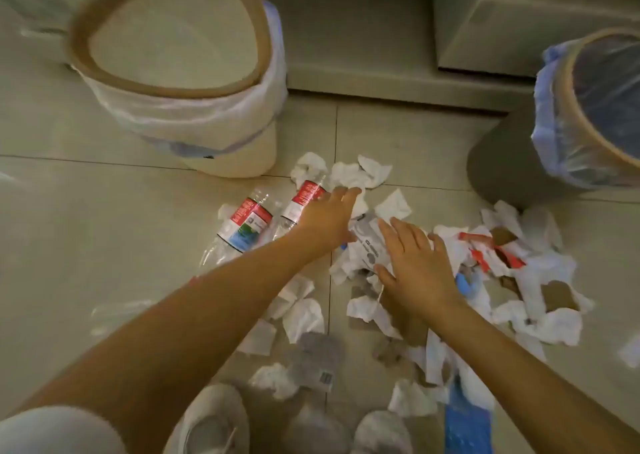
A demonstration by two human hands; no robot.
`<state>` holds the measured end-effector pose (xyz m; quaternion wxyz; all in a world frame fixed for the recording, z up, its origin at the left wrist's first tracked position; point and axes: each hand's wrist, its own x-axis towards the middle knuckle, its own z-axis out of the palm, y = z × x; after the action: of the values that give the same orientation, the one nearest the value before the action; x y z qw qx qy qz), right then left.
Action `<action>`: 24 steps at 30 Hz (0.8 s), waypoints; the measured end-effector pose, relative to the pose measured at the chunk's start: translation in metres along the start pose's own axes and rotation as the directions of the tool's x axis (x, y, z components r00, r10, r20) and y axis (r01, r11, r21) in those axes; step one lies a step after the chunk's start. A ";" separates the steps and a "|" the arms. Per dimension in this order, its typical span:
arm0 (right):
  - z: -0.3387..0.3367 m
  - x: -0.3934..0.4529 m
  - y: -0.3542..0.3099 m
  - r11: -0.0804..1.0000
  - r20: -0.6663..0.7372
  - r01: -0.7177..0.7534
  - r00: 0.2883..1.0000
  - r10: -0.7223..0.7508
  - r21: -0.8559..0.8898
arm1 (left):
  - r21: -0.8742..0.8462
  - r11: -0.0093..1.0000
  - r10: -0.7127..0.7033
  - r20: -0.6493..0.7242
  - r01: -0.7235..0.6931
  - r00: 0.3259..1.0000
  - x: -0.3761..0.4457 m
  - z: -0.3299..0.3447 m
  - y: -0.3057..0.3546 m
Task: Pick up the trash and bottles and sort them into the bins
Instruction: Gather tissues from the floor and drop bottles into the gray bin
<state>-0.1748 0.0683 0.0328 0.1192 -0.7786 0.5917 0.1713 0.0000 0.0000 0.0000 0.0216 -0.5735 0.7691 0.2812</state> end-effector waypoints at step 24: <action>0.074 0.030 0.051 0.920 -0.083 -0.158 0.976 0.200 0.359 | -0.359 0.931 0.046 -0.081 -0.072 0.996 0.029 0.006 -0.022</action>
<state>-0.2262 0.0562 -0.0459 0.2047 -0.6961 0.6876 0.0271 0.0082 -0.0262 -0.0239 -0.1203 -0.5540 0.7215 0.3976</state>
